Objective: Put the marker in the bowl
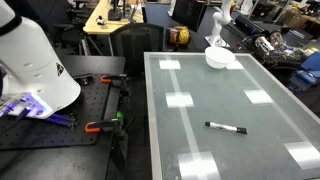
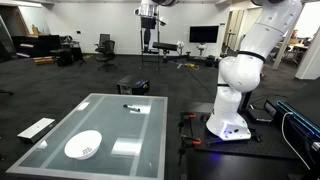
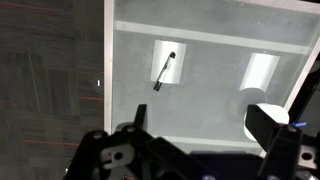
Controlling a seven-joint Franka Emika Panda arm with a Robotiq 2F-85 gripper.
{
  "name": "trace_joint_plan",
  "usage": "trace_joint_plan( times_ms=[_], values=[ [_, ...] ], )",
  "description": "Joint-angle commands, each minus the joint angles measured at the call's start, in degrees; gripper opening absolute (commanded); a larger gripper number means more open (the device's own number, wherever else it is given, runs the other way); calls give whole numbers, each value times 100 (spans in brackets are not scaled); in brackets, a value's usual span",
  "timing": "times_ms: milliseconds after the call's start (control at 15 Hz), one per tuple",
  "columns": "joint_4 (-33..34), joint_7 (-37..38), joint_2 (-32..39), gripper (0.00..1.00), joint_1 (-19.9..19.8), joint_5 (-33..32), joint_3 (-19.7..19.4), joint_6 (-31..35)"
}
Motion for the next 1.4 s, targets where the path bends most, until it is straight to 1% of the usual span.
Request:
trace_joint_plan(
  times_ms=[0, 267, 400, 800, 1067, 1333],
  values=[
    [10, -44, 21, 100, -143, 55, 121, -10],
    [10, -44, 20, 100, -143, 55, 121, -10],
    [31, 148, 94, 100, -181, -112, 222, 11],
    [28, 1020, 447, 100, -258, -537, 648, 10],
    [-86, 1566, 719, 100, -261, -567, 829, 86],
    [-327, 2181, 973, 100, -276, -494, 917, 402]
  ],
)
